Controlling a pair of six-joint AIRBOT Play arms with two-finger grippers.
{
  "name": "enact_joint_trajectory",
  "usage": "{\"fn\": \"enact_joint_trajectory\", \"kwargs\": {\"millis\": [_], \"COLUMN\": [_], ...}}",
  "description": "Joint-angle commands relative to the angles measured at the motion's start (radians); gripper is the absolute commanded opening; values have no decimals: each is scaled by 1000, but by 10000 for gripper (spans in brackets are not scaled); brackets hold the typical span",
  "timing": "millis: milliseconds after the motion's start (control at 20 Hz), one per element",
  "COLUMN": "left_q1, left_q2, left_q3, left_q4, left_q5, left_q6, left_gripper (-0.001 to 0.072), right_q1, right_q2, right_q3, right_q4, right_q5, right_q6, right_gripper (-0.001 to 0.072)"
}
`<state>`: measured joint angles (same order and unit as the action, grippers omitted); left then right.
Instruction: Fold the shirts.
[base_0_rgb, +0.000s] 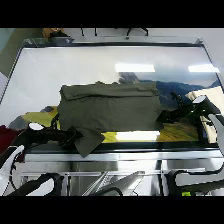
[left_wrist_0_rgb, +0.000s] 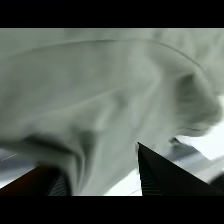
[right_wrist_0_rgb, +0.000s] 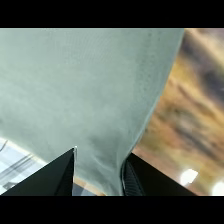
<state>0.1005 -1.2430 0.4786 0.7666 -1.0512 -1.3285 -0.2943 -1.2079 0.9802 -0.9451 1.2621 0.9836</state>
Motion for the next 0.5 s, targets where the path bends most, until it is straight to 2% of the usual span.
{"fn": "enact_joint_trajectory", "kwargs": {"millis": [0,50,100,150,200,250,300,450], "left_q1": [-65,-70,-71,-71,-71,-71,-71,-71], "left_q2": [-84,-85,-83,-81,-80,-80,-80,-59], "left_q3": [50,74,105,133,163,190,217,277], "left_q4": [-59,-59,-51,-45,-31,-23,-25,-23], "left_q5": [-7,-19,-29,-44,-58,-75,-92,-198], "left_q6": [56,56,56,56,56,56,55,54], "left_gripper": [458,443,205,9,12,11,11,11], "right_q1": [1,1,1,2,1,1,1,-11], "right_q2": [2,2,2,2,2,2,2,8], "right_q3": [1,1,1,1,1,1,1,1], "right_q4": [6,6,6,6,6,7,6,-61], "right_q5": [22,25,27,30,30,37,52,74], "right_q6": [0,0,0,0,0,0,0,61], "right_gripper": [361,361,359,228,113,109,28,31]}}
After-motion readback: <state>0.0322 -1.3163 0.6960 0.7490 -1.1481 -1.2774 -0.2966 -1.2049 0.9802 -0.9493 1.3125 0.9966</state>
